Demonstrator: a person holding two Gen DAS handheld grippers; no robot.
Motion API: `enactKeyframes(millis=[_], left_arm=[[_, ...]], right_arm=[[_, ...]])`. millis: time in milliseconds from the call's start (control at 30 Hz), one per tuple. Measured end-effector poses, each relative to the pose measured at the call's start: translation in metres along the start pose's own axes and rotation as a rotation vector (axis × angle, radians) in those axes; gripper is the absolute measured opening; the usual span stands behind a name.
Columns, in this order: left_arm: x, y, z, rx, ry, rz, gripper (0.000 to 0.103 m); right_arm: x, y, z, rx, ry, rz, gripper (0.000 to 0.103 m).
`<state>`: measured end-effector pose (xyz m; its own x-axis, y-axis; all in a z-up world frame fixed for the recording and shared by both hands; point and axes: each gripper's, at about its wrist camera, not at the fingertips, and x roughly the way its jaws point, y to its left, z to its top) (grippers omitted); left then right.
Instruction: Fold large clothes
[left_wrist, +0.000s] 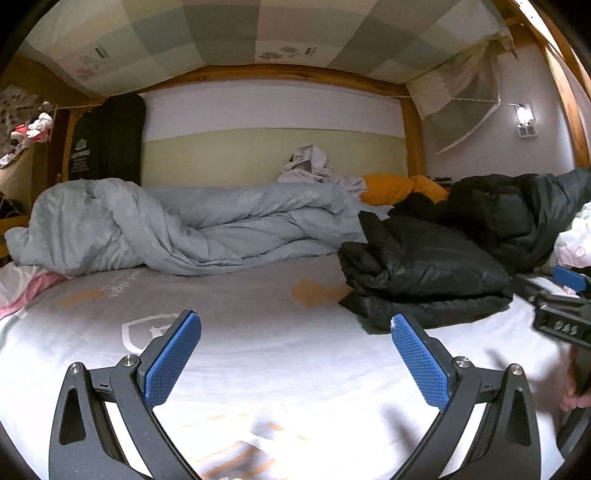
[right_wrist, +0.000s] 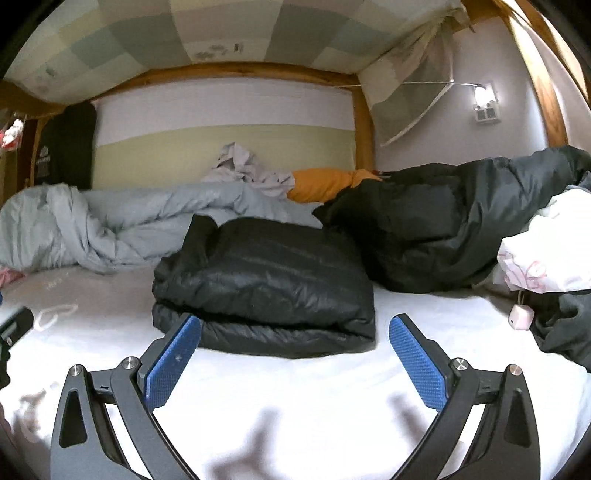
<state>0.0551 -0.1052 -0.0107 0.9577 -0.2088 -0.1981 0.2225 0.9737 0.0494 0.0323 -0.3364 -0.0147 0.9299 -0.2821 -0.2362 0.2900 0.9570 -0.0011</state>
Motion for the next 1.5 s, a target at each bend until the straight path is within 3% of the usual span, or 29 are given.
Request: enactKeyframes(millis=[100, 400, 667, 1500], left_arm=[[0.004, 0.0, -0.001, 0.003, 0.019, 0.006, 0.102], [-0.007, 0.006, -0.002, -0.03, -0.033, 0.012, 0.103], [-0.006, 0.009, -0.001, -0.036, -0.028, 0.014, 0.103], [-0.009, 0.016, -0.002, -0.033, -0.025, 0.019, 0.103]], right_arm=[[0.008, 0.004, -0.001, -0.02, 0.038, -0.012, 0.103], [0.005, -0.001, 0.0, 0.005, 0.02, -0.01, 0.103], [-0.004, 0.005, 0.0, -0.035, -0.036, 0.013, 0.103], [-0.003, 0.007, 0.0, -0.055, -0.021, 0.002, 0.103]])
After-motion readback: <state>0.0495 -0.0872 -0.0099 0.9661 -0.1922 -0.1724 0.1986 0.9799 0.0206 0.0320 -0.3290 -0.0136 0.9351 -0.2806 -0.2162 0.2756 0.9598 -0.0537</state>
